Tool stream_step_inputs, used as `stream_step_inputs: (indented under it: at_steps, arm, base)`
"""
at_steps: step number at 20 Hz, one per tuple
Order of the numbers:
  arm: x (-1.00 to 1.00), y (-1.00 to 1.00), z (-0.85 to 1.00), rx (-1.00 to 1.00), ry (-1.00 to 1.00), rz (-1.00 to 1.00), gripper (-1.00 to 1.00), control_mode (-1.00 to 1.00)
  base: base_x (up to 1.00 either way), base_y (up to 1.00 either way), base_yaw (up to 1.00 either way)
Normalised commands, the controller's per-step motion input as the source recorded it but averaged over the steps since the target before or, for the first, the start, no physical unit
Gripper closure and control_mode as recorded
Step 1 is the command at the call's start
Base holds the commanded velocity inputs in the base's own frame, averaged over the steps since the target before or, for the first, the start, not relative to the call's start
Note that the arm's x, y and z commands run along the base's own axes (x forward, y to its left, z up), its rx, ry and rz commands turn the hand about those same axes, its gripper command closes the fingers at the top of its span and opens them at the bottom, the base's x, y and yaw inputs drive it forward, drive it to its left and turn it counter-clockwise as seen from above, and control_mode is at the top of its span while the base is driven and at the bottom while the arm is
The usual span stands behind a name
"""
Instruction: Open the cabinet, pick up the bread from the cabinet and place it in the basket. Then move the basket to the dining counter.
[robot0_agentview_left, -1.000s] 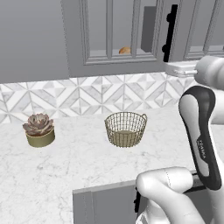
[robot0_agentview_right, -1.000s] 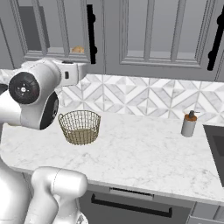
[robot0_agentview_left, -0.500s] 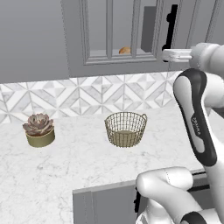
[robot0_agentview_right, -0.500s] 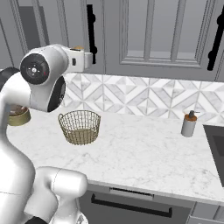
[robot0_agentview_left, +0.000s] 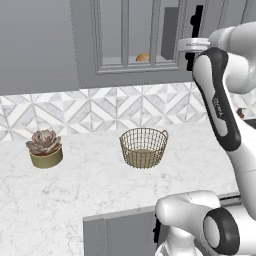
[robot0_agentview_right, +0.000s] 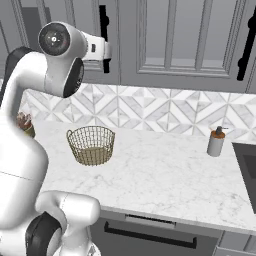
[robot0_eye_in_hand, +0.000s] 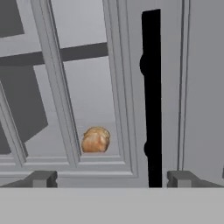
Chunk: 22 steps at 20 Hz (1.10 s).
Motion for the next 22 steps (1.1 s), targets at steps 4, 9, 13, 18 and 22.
stream_step_inputs:
  at_steps: [4, 9, 13, 18, 22]
  arm:
    - [0.55, -0.2, 0.0, 0.0, 0.04, 0.0, -1.0, -1.0]
    - [0.39, -0.13, 0.0, 0.0, 0.01, 0.0, -1.0, -1.0]
    - [0.31, -0.1, -0.14, -0.01, 0.0, 0.0, -1.0, -1.0]
    - [0.39, -0.22, -0.05, -0.02, -0.01, 0.0, -1.0, -1.0]
    - [0.31, -0.03, 0.0, 0.0, 0.0, 0.0, -1.0, -1.0]
  base:
    - [0.0, 0.0, 0.0]
    - [0.0, 0.0, 0.0]
    - [0.0, 0.0, 0.0]
    - [0.0, 0.0, 0.0]
    - [0.0, 0.0, 0.0]
